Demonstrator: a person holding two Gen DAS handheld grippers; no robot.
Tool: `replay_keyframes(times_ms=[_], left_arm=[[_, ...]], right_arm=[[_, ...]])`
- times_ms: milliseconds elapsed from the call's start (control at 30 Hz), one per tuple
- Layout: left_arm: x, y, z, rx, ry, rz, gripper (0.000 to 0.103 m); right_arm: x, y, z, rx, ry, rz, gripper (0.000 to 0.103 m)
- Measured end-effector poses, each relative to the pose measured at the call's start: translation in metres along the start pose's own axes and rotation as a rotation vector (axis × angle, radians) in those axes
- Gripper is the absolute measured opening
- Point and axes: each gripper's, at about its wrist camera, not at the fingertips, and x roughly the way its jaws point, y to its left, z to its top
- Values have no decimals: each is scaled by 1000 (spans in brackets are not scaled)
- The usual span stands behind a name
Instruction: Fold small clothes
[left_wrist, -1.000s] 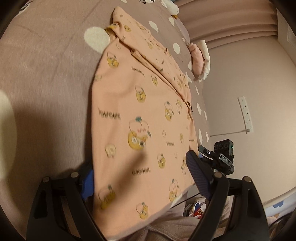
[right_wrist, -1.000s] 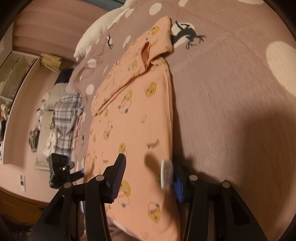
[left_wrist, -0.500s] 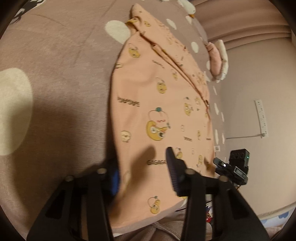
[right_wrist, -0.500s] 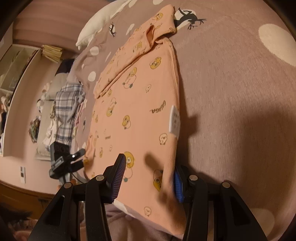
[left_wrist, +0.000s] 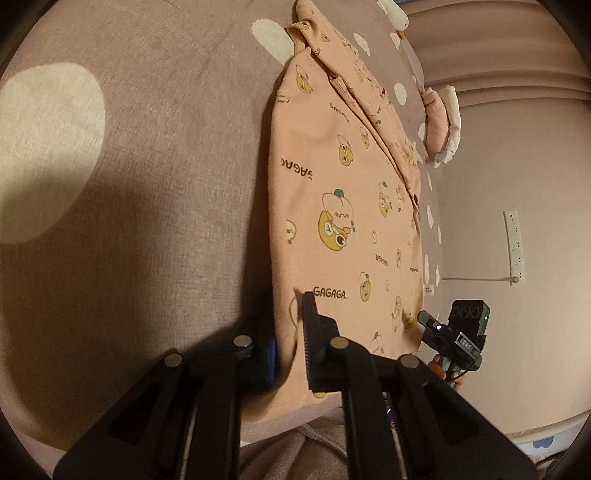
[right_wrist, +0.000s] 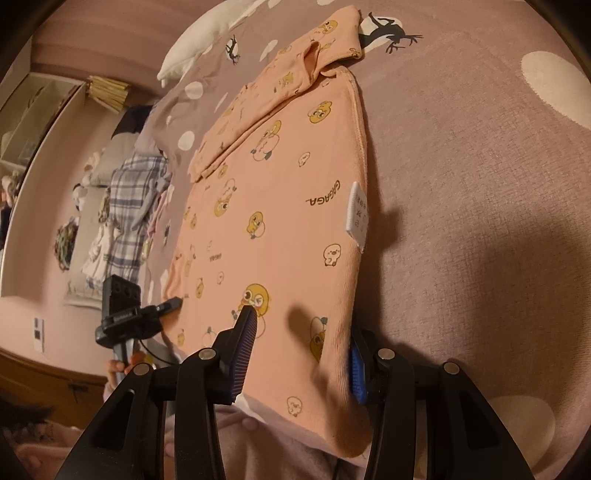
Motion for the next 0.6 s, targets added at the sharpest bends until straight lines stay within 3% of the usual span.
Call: replay_keyframes(times_ms=[67, 133, 267, 600], left_arm=[[-1, -3, -1, 3, -9, 1, 7], [-1, -6, 0, 2, -16, -17, 7], [-5, -15, 0, 15, -37, -98, 7], [-5, -38, 8, 48, -57, -236, 7]], right_arm=[[1, 3, -1, -12, -11, -7, 44], [3, 6, -2, -33, -15, -23, 30], [2, 7, -2, -33, -46, 2, 17], [-8, 32, 9, -98, -153, 125, 12]])
